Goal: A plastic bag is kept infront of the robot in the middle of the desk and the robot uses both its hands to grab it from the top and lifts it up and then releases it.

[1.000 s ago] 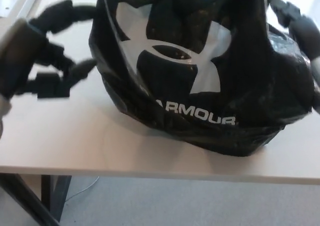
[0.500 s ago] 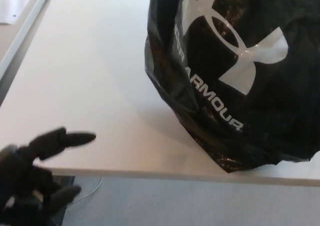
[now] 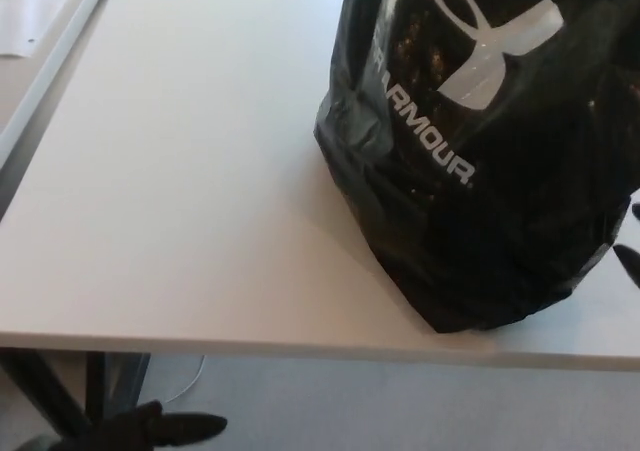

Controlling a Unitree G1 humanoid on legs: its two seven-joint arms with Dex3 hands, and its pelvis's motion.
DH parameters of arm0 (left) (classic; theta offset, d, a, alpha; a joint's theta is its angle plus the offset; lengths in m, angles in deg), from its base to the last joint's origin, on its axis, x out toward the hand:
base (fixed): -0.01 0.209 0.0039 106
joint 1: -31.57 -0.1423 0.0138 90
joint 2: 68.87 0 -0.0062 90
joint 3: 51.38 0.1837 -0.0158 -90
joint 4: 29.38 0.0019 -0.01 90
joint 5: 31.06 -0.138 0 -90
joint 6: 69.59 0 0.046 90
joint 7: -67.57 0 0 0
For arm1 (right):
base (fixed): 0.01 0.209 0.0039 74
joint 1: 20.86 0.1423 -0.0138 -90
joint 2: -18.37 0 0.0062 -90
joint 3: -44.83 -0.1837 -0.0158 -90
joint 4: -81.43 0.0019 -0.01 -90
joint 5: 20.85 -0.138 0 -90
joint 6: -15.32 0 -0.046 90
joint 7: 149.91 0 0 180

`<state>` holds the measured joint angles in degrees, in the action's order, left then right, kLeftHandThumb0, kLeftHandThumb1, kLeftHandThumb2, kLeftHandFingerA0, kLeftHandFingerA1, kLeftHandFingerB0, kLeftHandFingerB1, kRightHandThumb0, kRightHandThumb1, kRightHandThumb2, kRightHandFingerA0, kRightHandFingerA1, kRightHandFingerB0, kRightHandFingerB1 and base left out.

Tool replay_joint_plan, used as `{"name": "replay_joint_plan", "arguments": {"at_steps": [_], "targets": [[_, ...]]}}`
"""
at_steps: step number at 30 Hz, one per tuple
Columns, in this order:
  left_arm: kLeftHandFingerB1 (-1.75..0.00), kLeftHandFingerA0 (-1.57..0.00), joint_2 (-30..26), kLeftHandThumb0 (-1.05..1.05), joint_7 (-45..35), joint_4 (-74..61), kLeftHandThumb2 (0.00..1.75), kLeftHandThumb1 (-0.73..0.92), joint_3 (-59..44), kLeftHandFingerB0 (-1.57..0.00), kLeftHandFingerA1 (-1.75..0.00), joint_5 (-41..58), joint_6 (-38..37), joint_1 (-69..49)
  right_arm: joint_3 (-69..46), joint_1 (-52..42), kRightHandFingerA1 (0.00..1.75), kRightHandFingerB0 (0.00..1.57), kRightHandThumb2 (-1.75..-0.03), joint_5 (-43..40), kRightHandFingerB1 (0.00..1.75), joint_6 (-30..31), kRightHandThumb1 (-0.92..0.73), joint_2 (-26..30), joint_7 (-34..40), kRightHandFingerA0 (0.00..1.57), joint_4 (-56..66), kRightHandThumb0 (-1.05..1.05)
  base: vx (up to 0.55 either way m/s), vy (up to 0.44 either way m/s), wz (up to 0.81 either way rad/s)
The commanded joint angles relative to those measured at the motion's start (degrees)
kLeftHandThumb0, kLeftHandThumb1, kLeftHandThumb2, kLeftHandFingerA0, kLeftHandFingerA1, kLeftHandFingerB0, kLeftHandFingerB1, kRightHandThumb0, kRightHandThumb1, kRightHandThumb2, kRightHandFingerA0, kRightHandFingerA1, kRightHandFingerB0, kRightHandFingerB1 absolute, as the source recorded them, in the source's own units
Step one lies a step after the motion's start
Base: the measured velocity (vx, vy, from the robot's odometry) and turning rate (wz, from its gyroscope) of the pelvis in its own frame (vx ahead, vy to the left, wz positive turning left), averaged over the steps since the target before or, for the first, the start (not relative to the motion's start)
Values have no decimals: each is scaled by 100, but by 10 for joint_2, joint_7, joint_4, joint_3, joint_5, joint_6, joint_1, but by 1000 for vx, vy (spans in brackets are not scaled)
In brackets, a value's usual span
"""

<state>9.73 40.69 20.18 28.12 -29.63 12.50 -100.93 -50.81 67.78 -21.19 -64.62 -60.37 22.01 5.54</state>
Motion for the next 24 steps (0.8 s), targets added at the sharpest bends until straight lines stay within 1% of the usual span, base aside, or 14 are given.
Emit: {"name": "replay_joint_plan", "arguments": {"at_steps": [1, 2, 5, 6, 7, 8, 10, 11, 12, 14, 16, 19, 22, 24], "targets": [[-47, -34, 9, -61, -17, 13, 102, 66, 5, -23, -56, 10, -102, -28, -23, -54, 44, 28, -64, -6, 40, -97, -82, -26, -3, 30, 18, -57, 0, 0, 0], [-33, -36, 19, -59, -10, 24, 65, 84, 5, -34, -40, 9, -127, -29, -25, -74, 41, 23, -67, 0, 37, -112, -91, -32, 1, 25, 35, -65, 0, 0, 0], [-36, -34, 81, -56, 29, 96, 65, 81, 6, -37, -38, 18, -276, -10, -24, -150, 41, 22, -68, 30, 37, -197, -92, -62, 28, 22, 88, -64, 0, 0, 0], [-36, -34, 88, -56, 30, 104, 65, 81, 5, -37, -38, 19, -291, -7, -25, -155, 41, 22, -68, 33, 37, -205, -92, -66, 29, 22, 91, -64, 0, 0, 0], [-34, -30, 121, -55, 46, 131, 64, 77, 5, -37, -37, 28, -354, 2, -12, -201, 43, 16, -67, 25, 34, -240, -92, -88, 30, 18, 111, -69, 0, 0, 0], [-32, -29, 155, -53, 58, 152, 64, 80, 6, -35, -36, 40, -402, -1, 3, -257, 50, 3, -108, 21, 42, -272, -70, -106, 30, 7, 133, -72, 0, 0, 0], [-32, -29, 186, -53, 65, 167, 64, 80, 8, -35, -36, 51, -437, -12, 17, -313, 50, 3, -108, 21, 42, -299, -70, -121, 27, 7, 153, -72, 0, 0, 0], [-32, -29, 203, -53, 69, 179, 64, 80, 2, -35, -37, 55, -463, -14, 31, -347, 39, 9, -68, 10, 27, -327, -91, -131, 20, 9, 155, -71, 0, 0, 0], [-34, -35, 226, -52, 77, 206, 65, 83, -8, -36, -41, 60, -503, -13, 45, -382, 36, 4, -107, 10, 29, -363, -70, -137, 19, 1, 146, -74, 0, 0, 0], [-31, -30, 267, -53, 82, 267, 66, 85, -26, -33, -37, 83, -578, -18, 73, -451, 29, 2, -106, 25, 25, -454, -71, -147, 23, 0, 111, -78, 0, 0, 0], [-30, -24, 271, -58, 58, 288, 67, 89, -35, -29, -35, 131, -570, -60, 97, -510, 22, 0, -102, 42, 19, -554, -68, -141, 19, 0, 56, -79, 0, 0, 0], [-30, -26, 272, -58, 44, 328, 68, 90, -59, -28, -34, 161, -589, -78, 114, -584, 22, 0, -101, 51, 21, -577, -65, -137, 20, 0, 56, -79, 0, 0, 0], [-31, -29, 279, -58, 22, 359, 67, 91, -63, -26, -35, 200, -586, -98, 96, -654, 29, 0, -106, 144, 23, -637, -72, -146, 71, 0, 50, -80, 0, 0, 0], [-32, -32, 283, -59, 5, 371, 67, 91, -56, -29, -36, 226, -593, -122, 88, -694, 20, 0, -108, 156, 14, -663, -75, -128, 61, 0, 38, -87, 0, 0, 0]]}}
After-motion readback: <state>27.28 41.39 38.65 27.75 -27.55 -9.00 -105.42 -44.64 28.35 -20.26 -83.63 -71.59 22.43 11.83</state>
